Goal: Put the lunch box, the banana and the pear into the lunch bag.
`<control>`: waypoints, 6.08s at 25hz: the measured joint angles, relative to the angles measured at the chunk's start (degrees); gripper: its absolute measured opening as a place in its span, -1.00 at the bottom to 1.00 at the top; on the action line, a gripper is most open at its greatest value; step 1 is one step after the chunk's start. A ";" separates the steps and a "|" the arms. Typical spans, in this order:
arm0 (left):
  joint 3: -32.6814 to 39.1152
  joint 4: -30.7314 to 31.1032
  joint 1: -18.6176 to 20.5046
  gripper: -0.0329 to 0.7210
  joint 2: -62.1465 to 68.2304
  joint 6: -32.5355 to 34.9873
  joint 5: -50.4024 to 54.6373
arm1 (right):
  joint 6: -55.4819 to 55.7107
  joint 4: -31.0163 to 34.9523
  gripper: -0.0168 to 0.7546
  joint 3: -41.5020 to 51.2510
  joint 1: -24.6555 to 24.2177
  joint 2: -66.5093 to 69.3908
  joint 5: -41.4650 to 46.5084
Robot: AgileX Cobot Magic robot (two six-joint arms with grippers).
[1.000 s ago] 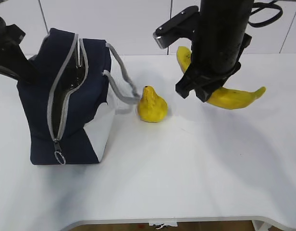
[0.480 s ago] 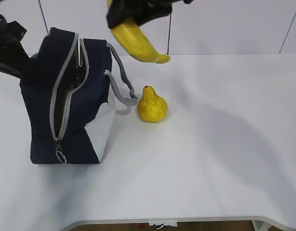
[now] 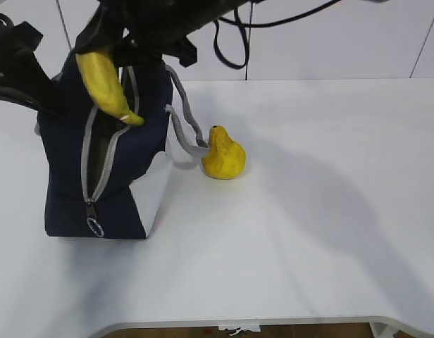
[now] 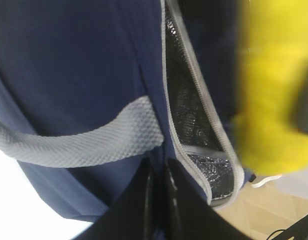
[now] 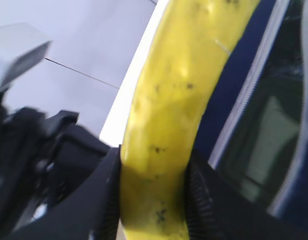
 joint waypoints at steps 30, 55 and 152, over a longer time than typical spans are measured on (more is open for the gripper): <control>0.00 -0.24 0.00 -0.93 0.04 0.00 -0.44 | -9.08 -7.55 0.30 -2.84 -0.62 6.12 8.13; 0.00 1.36 0.00 -0.93 0.04 1.01 -0.44 | 11.28 -56.73 0.31 -13.09 -1.11 6.73 26.47; 0.00 4.96 0.00 -0.93 0.04 1.14 1.21 | 3.07 -9.10 -0.35 -28.99 -5.01 13.37 22.63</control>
